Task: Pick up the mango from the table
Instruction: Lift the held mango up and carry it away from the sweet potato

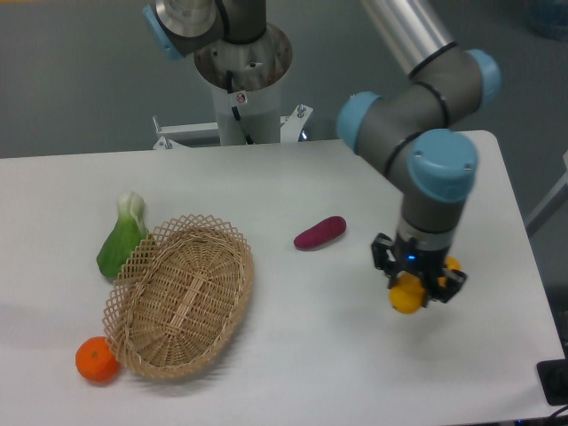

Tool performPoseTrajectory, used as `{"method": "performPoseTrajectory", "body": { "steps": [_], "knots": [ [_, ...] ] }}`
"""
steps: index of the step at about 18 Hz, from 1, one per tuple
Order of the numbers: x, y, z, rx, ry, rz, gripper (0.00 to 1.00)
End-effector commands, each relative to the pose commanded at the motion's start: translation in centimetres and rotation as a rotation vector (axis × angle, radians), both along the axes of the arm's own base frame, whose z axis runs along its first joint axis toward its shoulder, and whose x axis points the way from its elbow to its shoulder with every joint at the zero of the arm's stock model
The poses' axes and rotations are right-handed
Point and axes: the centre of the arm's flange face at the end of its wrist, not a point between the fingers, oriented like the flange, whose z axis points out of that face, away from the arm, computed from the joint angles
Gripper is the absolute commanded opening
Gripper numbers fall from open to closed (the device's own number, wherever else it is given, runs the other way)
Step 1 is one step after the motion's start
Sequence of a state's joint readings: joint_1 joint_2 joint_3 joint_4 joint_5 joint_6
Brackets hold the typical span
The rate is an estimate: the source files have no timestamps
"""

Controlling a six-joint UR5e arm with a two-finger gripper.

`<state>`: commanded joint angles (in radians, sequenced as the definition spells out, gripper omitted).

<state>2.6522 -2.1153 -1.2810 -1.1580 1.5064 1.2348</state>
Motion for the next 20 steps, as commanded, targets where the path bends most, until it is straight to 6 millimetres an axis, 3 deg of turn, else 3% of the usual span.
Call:
{"method": "performPoseTrajectory", "body": {
  "steps": [4,7,10,20],
  "knots": [
    [-2.5,-2.3,-0.9,-0.009,-0.002,-0.004,0.38],
    [-3.3,-2.3,-1.9,-0.026,-0.003,-0.037,0.39],
    [-4.1,-2.5,-1.6,-0.034,0.008,-0.039,0.39],
    [-4.2,-2.5,-1.7,-0.076,0.013,-0.053,0.40]
  ]
}}
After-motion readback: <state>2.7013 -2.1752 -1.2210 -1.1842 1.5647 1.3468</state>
